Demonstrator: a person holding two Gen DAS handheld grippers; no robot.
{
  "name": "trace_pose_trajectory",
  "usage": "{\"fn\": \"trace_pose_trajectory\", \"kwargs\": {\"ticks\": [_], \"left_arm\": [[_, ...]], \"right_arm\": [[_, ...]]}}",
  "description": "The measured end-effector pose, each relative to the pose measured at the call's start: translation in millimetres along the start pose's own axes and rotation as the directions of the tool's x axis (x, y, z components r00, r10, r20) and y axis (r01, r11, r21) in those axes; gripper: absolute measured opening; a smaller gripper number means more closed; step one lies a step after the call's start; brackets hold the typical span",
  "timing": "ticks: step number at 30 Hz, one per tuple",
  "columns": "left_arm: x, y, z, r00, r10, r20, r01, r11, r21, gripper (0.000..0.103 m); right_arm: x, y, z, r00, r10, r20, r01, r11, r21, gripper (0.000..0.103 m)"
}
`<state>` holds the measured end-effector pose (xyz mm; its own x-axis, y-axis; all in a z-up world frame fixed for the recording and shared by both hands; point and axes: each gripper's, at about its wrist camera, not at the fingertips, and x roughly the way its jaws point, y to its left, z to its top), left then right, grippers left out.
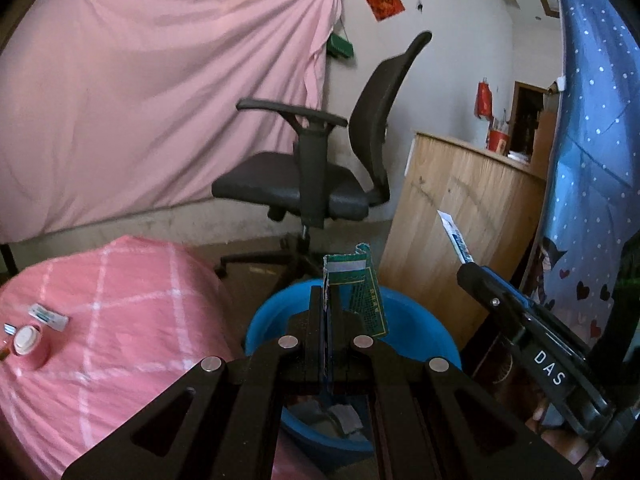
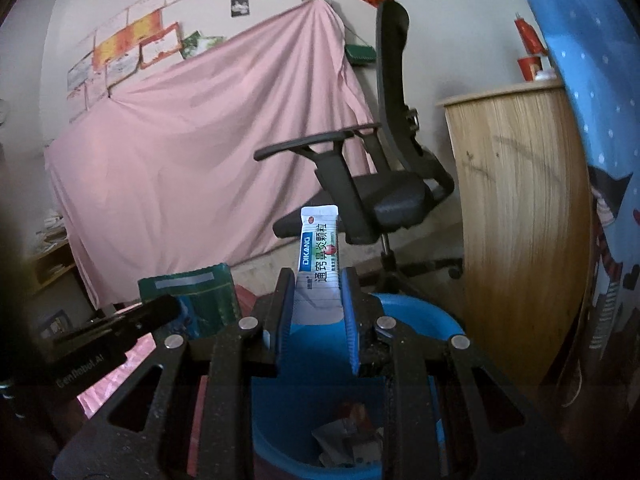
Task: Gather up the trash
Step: 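Open both tools to drop the packet and sachet into the bucket, then move both tools back over the table toward the remaining trash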
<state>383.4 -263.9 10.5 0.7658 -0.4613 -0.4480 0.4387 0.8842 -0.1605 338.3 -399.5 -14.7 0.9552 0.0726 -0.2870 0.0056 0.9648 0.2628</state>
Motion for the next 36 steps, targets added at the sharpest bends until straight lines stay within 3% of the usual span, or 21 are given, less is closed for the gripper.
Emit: {"fn": "trace_pose_trajectory", "kwargs": {"ticks": [10, 12, 14, 16, 26, 36], "left_arm": [[24, 7, -5, 0.988, -0.013, -0.152, 0.007, 0.999, -0.041, 0.001], [30, 10, -7, 0.982, -0.005, -0.187, -0.005, 0.998, -0.055, 0.007], [33, 16, -8, 0.978, -0.025, -0.205, 0.006, 0.996, -0.094, 0.023], [32, 22, -10, 0.979, -0.027, -0.201, 0.002, 0.992, -0.124, 0.032], [24, 33, -6, 0.982, 0.010, -0.186, -0.039, 0.988, -0.149, 0.036], [-14, 46, 1, 0.992, 0.069, -0.107, -0.082, 0.989, -0.121, 0.041]], "right_arm": [[25, -8, -11, 0.991, -0.022, -0.132, 0.027, 0.999, 0.036, 0.049], [30, -10, -14, 0.988, -0.024, -0.155, 0.031, 0.999, 0.043, 0.049], [34, -13, -16, 0.985, -0.026, -0.173, 0.036, 0.998, 0.054, 0.049], [35, -16, -17, 0.983, -0.025, -0.180, 0.037, 0.997, 0.065, 0.050], [30, -14, -13, 0.987, -0.020, -0.159, 0.031, 0.997, 0.069, 0.058], [13, 7, 1, 0.999, 0.005, -0.053, -0.002, 0.999, 0.051, 0.078]]}}
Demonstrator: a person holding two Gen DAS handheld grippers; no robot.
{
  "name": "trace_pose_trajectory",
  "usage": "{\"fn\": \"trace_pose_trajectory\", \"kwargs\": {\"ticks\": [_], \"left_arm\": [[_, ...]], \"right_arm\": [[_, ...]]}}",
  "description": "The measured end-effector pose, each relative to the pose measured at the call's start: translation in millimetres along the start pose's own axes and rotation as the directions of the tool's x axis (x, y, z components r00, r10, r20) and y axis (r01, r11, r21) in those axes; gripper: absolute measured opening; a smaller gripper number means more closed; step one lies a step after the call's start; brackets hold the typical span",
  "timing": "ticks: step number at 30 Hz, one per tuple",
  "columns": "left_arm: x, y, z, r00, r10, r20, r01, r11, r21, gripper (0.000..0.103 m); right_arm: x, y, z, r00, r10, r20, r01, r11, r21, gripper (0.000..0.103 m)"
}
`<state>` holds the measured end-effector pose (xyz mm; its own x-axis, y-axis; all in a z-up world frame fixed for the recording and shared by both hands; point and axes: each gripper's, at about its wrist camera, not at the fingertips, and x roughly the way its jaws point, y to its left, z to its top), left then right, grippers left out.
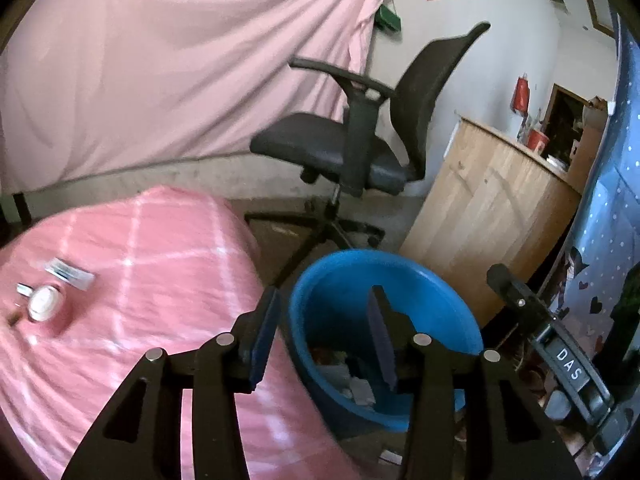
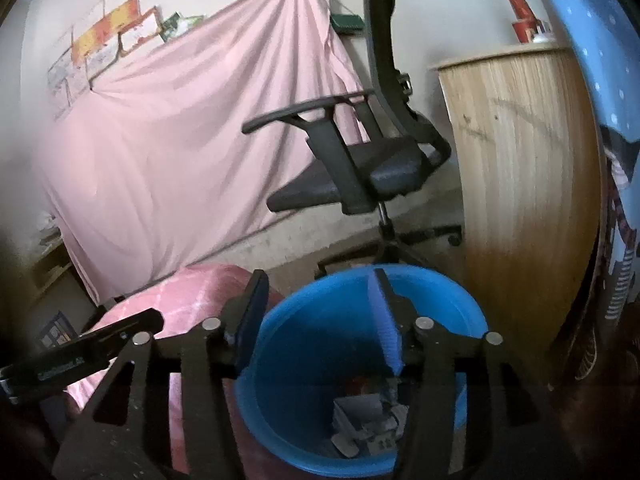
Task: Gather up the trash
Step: 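Move both tools back over the table toward the remaining trash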
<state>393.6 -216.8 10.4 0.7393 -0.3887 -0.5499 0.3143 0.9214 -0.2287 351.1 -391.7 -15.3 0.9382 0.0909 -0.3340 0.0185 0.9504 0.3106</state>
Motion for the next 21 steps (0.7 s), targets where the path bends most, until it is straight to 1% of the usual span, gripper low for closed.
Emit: {"fn": "trace_pose_trajectory", "kwargs": {"ticks": [2, 5, 6, 10, 12, 14, 15, 17, 18, 19, 20, 21], "left_arm": [[-13, 8, 2, 0.999, 0.019, 0.034, -0.019, 1.000, 0.001, 0.047], [-36, 24, 4, 0.994, 0.052, 0.098, -0.052, 0.999, -0.009, 0.053], [-41, 27, 4, 0.992, 0.063, 0.112, -0.062, 0.998, -0.013, 0.054], [-70, 51, 4, 0.974, 0.128, 0.185, -0.122, 0.992, -0.042, 0.057], [-81, 62, 4, 0.966, 0.151, 0.211, -0.143, 0.988, -0.055, 0.062], [-93, 73, 3, 0.953, 0.178, 0.245, -0.165, 0.984, -0.074, 0.071], [-100, 79, 2, 0.946, 0.190, 0.263, -0.174, 0.981, -0.082, 0.073], [-115, 91, -1, 0.928, 0.220, 0.301, -0.197, 0.975, -0.103, 0.087], [-119, 96, -2, 0.922, 0.229, 0.311, -0.204, 0.973, -0.110, 0.090], [-126, 103, -3, 0.916, 0.240, 0.323, -0.213, 0.970, -0.119, 0.095], [-132, 109, -5, 0.908, 0.253, 0.333, -0.222, 0.966, -0.129, 0.099], [-136, 114, -6, 0.903, 0.264, 0.340, -0.231, 0.964, -0.134, 0.099]], "right_arm": [[-4, 9, 3, 1.000, 0.013, 0.026, -0.013, 1.000, -0.012, 0.081], [-10, 26, 9, 0.996, 0.046, 0.075, -0.044, 0.999, -0.023, 0.086], [-12, 32, 10, 0.994, 0.059, 0.092, -0.056, 0.998, -0.028, 0.089], [-17, 56, 13, 0.985, 0.101, 0.142, -0.094, 0.994, -0.055, 0.100], [-19, 73, 14, 0.978, 0.128, 0.164, -0.116, 0.990, -0.078, 0.103], [-19, 85, 14, 0.971, 0.156, 0.180, -0.141, 0.986, -0.094, 0.103], [-19, 93, 14, 0.967, 0.170, 0.189, -0.153, 0.983, -0.103, 0.103], [-20, 105, 12, 0.959, 0.191, 0.210, -0.169, 0.979, -0.118, 0.103], [-20, 111, 11, 0.954, 0.201, 0.224, -0.176, 0.976, -0.127, 0.103], [-20, 115, 11, 0.951, 0.208, 0.230, -0.181, 0.974, -0.133, 0.103], [-19, 120, 10, 0.948, 0.216, 0.235, -0.186, 0.972, -0.144, 0.103], [-19, 126, 9, 0.946, 0.223, 0.237, -0.190, 0.970, -0.155, 0.103]]}}
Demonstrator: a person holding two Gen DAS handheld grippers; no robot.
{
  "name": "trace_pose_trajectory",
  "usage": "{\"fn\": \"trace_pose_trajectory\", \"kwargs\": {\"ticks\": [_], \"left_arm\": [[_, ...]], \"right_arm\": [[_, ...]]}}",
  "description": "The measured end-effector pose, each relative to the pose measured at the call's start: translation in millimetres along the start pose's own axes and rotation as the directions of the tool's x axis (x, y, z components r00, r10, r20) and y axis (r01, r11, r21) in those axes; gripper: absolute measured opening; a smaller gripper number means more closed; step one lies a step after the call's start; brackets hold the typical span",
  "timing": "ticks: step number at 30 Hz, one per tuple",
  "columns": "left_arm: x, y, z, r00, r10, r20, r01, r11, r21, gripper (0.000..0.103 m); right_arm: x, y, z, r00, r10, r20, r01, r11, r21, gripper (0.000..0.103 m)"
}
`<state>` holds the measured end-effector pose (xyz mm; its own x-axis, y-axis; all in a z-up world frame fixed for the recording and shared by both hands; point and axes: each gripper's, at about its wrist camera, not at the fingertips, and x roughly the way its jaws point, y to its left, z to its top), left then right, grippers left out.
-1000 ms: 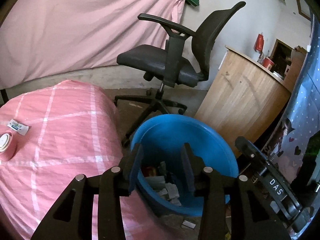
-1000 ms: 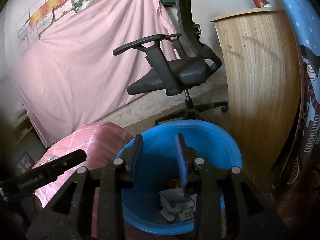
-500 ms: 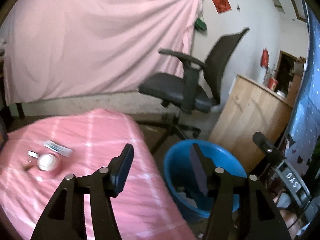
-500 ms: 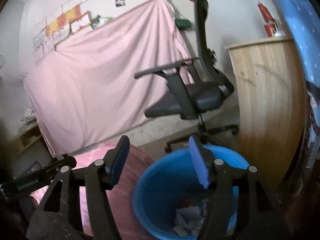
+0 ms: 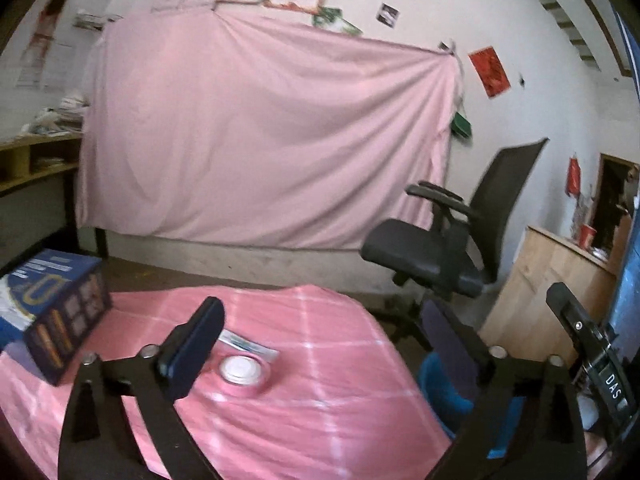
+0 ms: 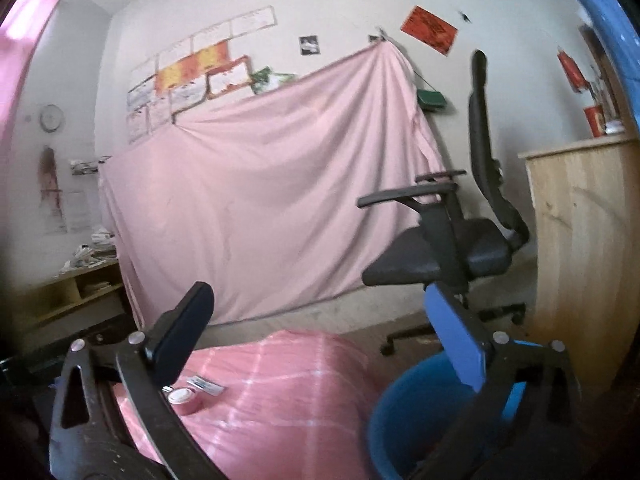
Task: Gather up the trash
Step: 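Move both tools back over the table toward the remaining trash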
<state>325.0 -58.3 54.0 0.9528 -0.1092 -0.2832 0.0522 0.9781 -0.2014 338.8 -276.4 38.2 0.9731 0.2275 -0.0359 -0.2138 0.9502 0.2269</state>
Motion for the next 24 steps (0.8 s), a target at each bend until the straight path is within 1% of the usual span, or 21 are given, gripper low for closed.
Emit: {"fn": "trace_pose_trajectory", "kwargs": {"ticks": [3, 6, 10, 16, 18, 24], "left_arm": [[-10, 20, 0, 0.998, 0.049, 0.036, -0.049, 0.999, 0.003, 0.100], [-21, 40, -4, 0.992, 0.104, 0.076, -0.105, 0.994, 0.010, 0.100], [-30, 64, -10, 0.984, 0.151, 0.099, -0.153, 0.988, 0.015, 0.100], [-28, 94, -19, 0.974, 0.204, 0.096, -0.207, 0.978, 0.019, 0.100], [-27, 103, -23, 0.973, 0.215, 0.088, -0.218, 0.976, 0.026, 0.100], [-19, 121, -40, 0.980, 0.198, 0.024, -0.199, 0.979, 0.037, 0.100]], "right_arm": [[7, 18, -3, 1.000, 0.017, 0.004, -0.017, 0.999, -0.034, 0.103], [11, 33, -7, 0.999, 0.036, 0.014, -0.035, 0.998, -0.051, 0.103], [18, 55, -13, 0.998, 0.066, 0.013, -0.064, 0.995, -0.073, 0.103], [36, 85, -26, 0.994, 0.106, -0.027, -0.108, 0.988, -0.112, 0.103], [45, 97, -33, 0.991, 0.125, -0.056, -0.131, 0.983, -0.129, 0.103], [66, 117, -49, 0.980, 0.138, -0.143, -0.163, 0.970, -0.180, 0.103]]}}
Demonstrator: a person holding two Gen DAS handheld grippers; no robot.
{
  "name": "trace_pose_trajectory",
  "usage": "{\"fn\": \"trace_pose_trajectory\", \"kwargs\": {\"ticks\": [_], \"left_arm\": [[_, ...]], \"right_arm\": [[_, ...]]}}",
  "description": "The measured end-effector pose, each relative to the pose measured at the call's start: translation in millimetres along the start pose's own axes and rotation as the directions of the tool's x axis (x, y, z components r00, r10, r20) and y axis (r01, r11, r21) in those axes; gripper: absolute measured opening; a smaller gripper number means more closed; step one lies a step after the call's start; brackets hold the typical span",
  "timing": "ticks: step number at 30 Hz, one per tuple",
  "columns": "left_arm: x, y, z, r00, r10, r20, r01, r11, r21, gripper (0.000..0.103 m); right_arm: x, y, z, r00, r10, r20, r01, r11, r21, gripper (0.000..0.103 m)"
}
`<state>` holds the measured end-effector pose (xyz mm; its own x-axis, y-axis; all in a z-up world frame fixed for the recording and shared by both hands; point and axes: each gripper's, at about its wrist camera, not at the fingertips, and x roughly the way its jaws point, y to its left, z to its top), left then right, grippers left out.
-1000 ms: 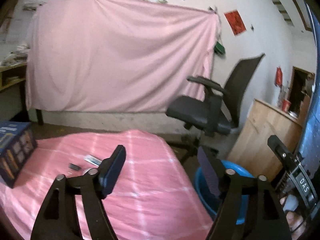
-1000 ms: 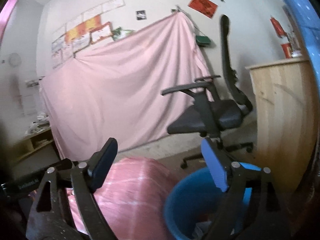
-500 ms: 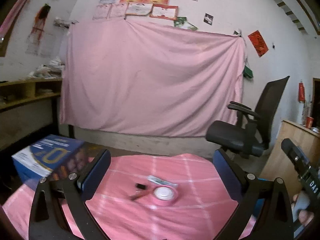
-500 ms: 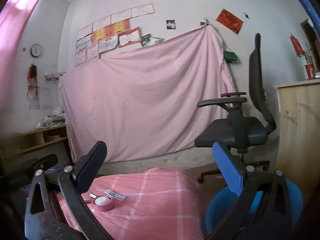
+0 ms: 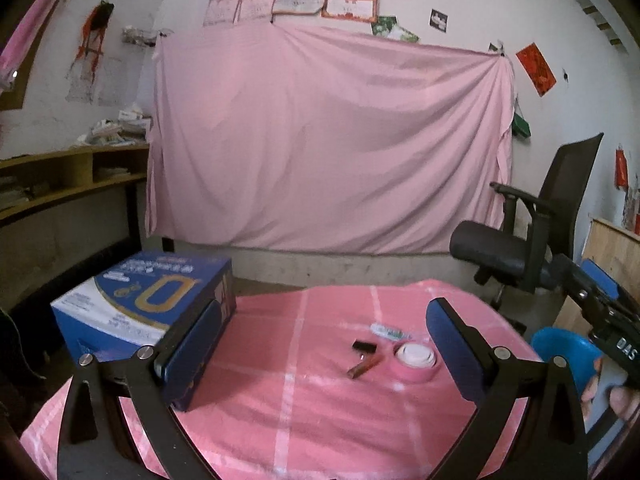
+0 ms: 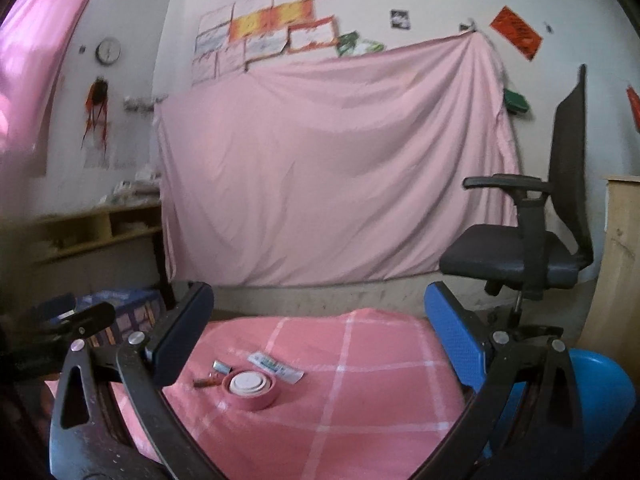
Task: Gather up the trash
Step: 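Move both tools back over the table toward the remaining trash, then grasp the battery with the left tool while the right tool grasps the pink tape roll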
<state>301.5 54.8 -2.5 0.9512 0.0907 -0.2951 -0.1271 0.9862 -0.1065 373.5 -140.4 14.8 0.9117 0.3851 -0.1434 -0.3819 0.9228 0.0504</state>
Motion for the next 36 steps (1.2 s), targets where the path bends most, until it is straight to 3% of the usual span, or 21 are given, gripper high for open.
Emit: {"fn": "trace_pose_trajectory", "kwargs": {"ticks": [6, 10, 12, 14, 15, 17, 20, 26, 31, 36], "left_arm": [[17, 3, -13, 0.997, -0.025, -0.077, 0.028, 0.999, 0.035, 0.100], [36, 6, -17, 0.985, -0.061, -0.163, 0.065, 0.998, 0.021, 0.099], [45, 7, -16, 0.976, -0.082, -0.200, 0.085, 0.996, 0.007, 0.091], [59, 9, -17, 0.962, -0.112, -0.250, 0.113, 0.994, -0.009, 0.071], [64, 9, -18, 0.954, -0.122, -0.275, 0.122, 0.992, -0.015, 0.067], [77, 10, -20, 0.934, -0.150, -0.324, 0.147, 0.988, -0.034, 0.053], [91, 10, -23, 0.904, -0.189, -0.383, 0.180, 0.982, -0.059, 0.040], [108, 10, -27, 0.856, -0.248, -0.454, 0.229, 0.969, -0.098, 0.024], [116, 9, -27, 0.818, -0.290, -0.497, 0.263, 0.957, -0.125, 0.020], [130, 11, -24, 0.800, -0.302, -0.519, 0.262, 0.953, -0.152, 0.020]], "right_arm": [[24, 3, -13, 0.995, 0.002, -0.102, -0.003, 1.000, -0.005, 0.103], [36, 1, -19, 0.987, 0.016, -0.159, -0.014, 1.000, 0.017, 0.103], [43, 0, -21, 0.982, 0.022, -0.190, -0.017, 1.000, 0.027, 0.103], [52, -1, -24, 0.972, 0.039, -0.233, -0.031, 0.999, 0.041, 0.103], [57, 0, -25, 0.967, 0.045, -0.250, -0.034, 0.998, 0.046, 0.103], [68, 2, -29, 0.952, 0.064, -0.300, -0.051, 0.997, 0.051, 0.103], [83, 7, -36, 0.925, 0.081, -0.372, -0.073, 0.997, 0.036, 0.101], [105, 21, -48, 0.869, 0.129, -0.478, -0.135, 0.991, 0.022, 0.092], [121, 23, -59, 0.819, 0.144, -0.555, -0.150, 0.988, 0.036, 0.082], [134, 16, -65, 0.780, 0.214, -0.588, -0.166, 0.977, 0.135, 0.078]]}}
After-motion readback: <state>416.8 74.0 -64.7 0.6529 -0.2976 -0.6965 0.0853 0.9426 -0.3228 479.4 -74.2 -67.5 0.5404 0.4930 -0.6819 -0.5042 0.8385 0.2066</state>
